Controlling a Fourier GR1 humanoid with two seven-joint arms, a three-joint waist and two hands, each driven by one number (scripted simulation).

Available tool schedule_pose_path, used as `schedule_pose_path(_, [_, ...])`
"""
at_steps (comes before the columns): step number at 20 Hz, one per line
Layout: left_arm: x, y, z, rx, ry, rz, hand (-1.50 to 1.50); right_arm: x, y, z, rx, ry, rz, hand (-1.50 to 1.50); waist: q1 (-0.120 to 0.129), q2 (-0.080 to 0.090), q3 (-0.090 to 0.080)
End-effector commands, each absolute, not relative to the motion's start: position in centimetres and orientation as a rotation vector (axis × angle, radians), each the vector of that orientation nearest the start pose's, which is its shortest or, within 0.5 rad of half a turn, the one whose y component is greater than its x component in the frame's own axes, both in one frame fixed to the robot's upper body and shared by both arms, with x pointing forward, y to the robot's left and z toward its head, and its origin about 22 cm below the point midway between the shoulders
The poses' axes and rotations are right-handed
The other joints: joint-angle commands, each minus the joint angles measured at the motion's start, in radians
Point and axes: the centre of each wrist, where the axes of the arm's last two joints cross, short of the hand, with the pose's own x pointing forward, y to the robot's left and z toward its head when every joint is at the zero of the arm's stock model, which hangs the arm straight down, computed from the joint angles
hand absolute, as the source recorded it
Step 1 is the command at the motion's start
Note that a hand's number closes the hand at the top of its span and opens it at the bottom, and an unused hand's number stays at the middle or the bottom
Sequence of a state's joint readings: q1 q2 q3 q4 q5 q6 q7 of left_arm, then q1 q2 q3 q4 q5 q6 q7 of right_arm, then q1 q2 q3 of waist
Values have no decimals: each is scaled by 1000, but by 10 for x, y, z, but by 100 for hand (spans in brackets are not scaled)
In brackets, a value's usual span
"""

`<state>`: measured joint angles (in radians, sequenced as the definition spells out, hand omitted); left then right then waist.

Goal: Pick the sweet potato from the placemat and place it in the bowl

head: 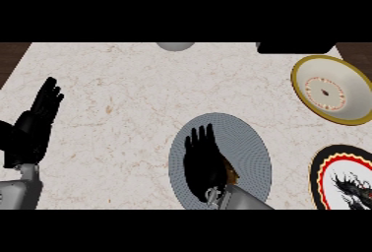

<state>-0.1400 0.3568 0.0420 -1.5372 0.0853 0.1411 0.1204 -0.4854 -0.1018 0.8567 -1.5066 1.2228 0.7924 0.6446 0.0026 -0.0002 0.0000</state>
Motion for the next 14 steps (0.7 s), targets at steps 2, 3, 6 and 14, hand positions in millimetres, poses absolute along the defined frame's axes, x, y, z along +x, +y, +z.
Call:
schedule_pose_path(2, [279, 303, 61, 320, -1585, -58, 0, 237, -29, 44, -1086, -794, 2047, -150, 0, 0, 0])
schedule_pose_path(3, [289, 314, 72, 341, -1565, -68, 0, 216, -47, 33, -1082, -782, 2034, -150, -5, 0, 0])
schedule_pose_path(6, [275, 323, 75, 335, -1575, -78, 0, 218, -43, 25, -1082, -774, 2023, -150, 0, -1, 0])
schedule_pose_path(14, [279, 305, 67, 312, -1572, -64, 0, 253, -59, 11, -1087, -796, 2018, -150, 0, 0, 0])
